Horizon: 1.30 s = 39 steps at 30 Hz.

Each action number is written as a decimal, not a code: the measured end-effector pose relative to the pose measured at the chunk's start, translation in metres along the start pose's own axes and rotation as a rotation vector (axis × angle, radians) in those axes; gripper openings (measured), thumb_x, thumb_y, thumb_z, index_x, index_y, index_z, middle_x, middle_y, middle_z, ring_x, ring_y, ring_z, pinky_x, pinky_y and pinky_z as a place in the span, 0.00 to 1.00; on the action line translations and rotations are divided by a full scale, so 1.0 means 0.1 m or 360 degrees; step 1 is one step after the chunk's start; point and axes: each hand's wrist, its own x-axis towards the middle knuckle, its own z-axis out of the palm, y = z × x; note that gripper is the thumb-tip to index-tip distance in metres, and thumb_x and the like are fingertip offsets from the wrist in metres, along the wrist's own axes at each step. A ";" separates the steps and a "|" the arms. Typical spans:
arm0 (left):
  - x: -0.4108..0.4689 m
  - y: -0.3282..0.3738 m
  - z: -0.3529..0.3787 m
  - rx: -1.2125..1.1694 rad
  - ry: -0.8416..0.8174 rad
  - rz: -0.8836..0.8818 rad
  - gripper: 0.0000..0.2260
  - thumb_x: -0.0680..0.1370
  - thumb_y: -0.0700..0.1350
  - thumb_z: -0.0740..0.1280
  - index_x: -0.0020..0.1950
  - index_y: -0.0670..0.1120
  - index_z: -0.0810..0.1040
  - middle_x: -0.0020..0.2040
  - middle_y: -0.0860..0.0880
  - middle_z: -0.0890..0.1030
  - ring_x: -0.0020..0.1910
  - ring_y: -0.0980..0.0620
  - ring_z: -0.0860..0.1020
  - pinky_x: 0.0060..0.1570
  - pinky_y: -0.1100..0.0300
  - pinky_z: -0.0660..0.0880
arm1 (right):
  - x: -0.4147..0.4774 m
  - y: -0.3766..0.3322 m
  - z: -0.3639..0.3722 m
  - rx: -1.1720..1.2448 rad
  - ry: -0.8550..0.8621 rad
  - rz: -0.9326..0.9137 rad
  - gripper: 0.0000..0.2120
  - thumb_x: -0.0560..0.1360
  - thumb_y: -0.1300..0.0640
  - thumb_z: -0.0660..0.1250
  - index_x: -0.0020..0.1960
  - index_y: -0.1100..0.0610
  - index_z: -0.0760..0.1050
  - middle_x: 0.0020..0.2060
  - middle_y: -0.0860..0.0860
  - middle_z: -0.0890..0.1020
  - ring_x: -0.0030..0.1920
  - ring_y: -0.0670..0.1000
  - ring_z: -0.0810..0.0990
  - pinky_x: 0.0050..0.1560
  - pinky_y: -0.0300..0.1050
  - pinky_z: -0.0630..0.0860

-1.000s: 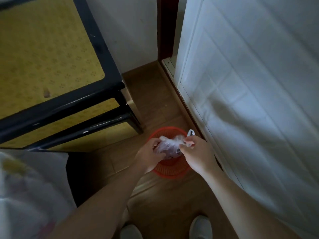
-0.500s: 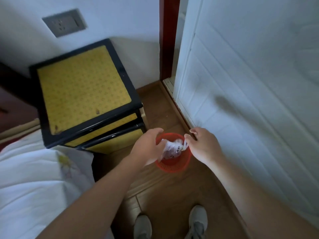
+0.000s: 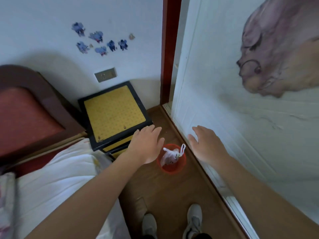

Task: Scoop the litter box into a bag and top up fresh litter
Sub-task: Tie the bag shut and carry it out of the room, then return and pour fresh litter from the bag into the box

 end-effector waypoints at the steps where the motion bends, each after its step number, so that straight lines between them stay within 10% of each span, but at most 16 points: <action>1: -0.09 0.04 -0.13 -0.0004 0.0011 0.0006 0.23 0.83 0.55 0.53 0.78 0.51 0.60 0.78 0.48 0.62 0.77 0.47 0.59 0.75 0.44 0.57 | -0.11 -0.05 -0.13 -0.0016 0.0026 0.0002 0.21 0.83 0.47 0.52 0.69 0.58 0.70 0.67 0.54 0.74 0.68 0.56 0.70 0.66 0.50 0.68; 13: -0.97 0.68 -1.19 0.0059 0.0235 0.0295 0.21 0.84 0.55 0.52 0.76 0.51 0.64 0.75 0.49 0.67 0.75 0.47 0.63 0.74 0.45 0.58 | -1.29 -0.31 -1.15 -0.0140 0.0375 0.0077 0.20 0.82 0.50 0.55 0.70 0.59 0.70 0.67 0.56 0.74 0.68 0.58 0.69 0.66 0.52 0.65; 39: -1.37 2.77 -0.92 0.0319 0.0103 0.1154 0.22 0.83 0.53 0.52 0.75 0.47 0.65 0.73 0.46 0.69 0.73 0.46 0.66 0.72 0.48 0.60 | -3.17 1.06 -1.38 -0.0101 0.0625 0.0680 0.25 0.81 0.48 0.50 0.70 0.59 0.71 0.67 0.56 0.75 0.66 0.59 0.72 0.68 0.55 0.68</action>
